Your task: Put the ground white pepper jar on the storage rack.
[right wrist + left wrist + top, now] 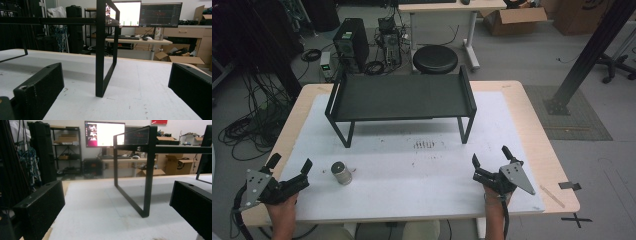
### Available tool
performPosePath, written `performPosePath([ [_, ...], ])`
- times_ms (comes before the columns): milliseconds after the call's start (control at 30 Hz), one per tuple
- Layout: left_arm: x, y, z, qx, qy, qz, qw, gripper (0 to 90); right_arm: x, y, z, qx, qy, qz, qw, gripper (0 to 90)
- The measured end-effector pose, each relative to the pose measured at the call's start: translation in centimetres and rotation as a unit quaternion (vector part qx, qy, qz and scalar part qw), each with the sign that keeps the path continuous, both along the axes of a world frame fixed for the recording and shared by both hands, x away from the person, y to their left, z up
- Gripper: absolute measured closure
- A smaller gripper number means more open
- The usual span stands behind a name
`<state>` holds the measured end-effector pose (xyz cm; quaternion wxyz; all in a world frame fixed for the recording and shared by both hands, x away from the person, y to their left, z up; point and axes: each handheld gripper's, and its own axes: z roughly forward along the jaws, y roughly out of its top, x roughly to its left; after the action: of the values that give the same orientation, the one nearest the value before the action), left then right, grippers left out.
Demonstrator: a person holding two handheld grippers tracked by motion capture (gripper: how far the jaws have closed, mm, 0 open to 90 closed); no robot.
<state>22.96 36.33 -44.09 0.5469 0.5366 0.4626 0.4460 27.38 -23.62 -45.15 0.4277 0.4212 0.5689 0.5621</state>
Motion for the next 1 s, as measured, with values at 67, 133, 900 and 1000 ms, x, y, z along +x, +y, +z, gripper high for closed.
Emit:
performPosePath([
  [67,-0.1,-0.1,0.2,0.0,-0.002,-0.003,1.0,0.2,0.0,0.0,0.0,0.0,0.0,0.0,1.0,0.0],
  [133,-0.1,-0.2,0.4,0.0,-0.004,-0.007,1.0,0.2,0.0,0.0,0.0,0.0,0.0,0.0,1.0,0.0],
  [900,-1.4,-1.4,3.2,-0.013,-0.004,-0.061,0.998,0.2,0.0,0.0,0.0,0.001,0.0,0.0,1.0,0.1],
  [1000,-1.7,-1.8,3.4,-0.011,0.001,-0.069,0.9975,0.2,0.0,0.0,0.0,0.0,0.0,0.0,1.0,0.0],
])
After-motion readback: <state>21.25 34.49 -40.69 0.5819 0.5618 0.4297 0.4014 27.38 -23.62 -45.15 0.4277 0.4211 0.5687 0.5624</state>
